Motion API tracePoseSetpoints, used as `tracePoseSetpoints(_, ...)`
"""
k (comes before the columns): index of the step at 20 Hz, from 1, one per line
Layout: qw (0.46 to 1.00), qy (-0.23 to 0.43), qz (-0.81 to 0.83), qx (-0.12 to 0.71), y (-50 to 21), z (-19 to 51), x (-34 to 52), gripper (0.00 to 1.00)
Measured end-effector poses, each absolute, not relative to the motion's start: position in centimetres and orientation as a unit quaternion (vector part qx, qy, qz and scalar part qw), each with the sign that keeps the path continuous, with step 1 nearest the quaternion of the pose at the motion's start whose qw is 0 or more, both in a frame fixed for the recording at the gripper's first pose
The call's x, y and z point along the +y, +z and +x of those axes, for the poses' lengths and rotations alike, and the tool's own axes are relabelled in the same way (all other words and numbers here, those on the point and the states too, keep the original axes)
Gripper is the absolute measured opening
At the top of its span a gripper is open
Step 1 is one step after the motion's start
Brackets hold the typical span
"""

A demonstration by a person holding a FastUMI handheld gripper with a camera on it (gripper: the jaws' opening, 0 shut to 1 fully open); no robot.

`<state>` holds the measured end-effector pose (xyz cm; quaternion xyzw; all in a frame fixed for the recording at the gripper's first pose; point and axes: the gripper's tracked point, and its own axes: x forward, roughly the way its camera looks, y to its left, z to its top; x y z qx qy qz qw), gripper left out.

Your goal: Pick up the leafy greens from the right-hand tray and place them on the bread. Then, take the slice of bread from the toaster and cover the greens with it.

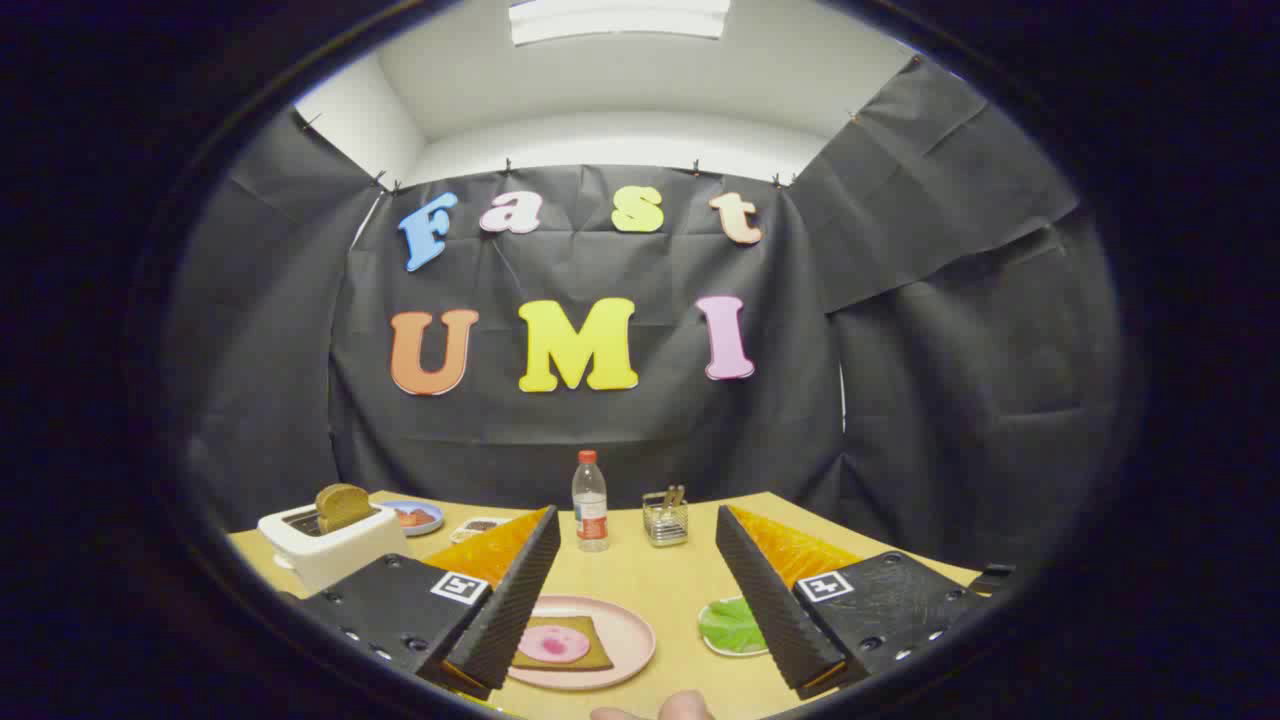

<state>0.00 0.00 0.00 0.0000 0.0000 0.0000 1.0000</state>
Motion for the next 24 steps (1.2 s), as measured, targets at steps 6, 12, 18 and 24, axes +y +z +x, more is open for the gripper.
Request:
tracePoseSetpoints(6, 1.0, -0.001, -0.022, -0.007, 0.9, -0.1, 0.4, 0.96)
tracePoseSetpoints(12, 0.999, 0.014, -0.034, -0.003, 0.8, 0.1, 1.6, 0.96)
tracePoseSetpoints(18, 0.999, 0.021, -0.037, -0.008, 1.4, -0.1, 1.9, 0.95)
tracePoseSetpoints(24, 0.998, 0.035, -0.048, 0.004, 1.0, -0.1, 1.3, 0.95)
